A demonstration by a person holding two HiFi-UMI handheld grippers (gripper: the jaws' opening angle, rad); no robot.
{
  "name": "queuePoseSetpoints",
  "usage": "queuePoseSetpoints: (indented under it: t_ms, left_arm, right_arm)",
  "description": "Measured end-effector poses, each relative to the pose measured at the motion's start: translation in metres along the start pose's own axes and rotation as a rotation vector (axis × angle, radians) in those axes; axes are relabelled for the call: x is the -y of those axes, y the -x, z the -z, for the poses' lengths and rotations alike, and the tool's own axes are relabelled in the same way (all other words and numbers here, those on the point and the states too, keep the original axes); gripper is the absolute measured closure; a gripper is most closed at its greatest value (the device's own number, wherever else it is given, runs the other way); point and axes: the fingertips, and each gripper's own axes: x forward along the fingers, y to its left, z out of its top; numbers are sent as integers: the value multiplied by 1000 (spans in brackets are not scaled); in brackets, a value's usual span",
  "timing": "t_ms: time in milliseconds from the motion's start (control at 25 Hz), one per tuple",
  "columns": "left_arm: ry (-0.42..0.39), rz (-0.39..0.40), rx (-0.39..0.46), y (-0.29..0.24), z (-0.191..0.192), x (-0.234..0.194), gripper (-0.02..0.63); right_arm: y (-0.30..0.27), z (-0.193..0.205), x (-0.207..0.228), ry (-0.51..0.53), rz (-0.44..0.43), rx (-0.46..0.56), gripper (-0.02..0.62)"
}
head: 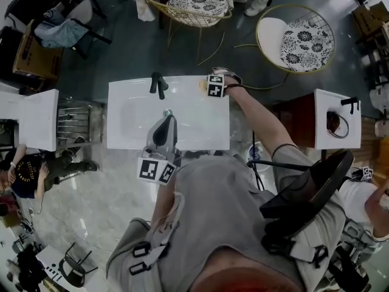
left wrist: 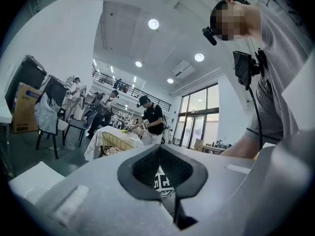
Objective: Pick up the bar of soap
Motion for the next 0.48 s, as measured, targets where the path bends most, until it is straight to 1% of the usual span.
queuePoseSetpoints:
  t_ms: [40,120,200,280,320,360,400,480]
  left_arm:
    - [0,-6,0,0,0,-1,612]
    - [2,-19,2,2,0,-2,612]
    - [4,-35,0,6,1,-5,612]
    - [7,-54,-5,10,3,-10,612]
    - [10,-64,-8,12,4,-12,612]
    - [12,-72,-11,14,5,-14,612]
    - [13,-79,-14,16,7,-15,612]
    - [13,-93,-21,20,9,-18,612]
  right_arm:
    - [-5,2,-1,-5,-8,-1,262]
    - [-12,4,-3,-31,-21,10,247]
    - [-15,4,-4,-47,-36,37,258]
    - [-16,3,-8,-30,-66,56,270]
    - [-16,4,-13,-10,-87,59,306]
    - [-17,5,-18,7,-106,61,384]
    - [-17,6,-22,13,-117,65,399]
    - [-17,6,-23,5,-120,72,399]
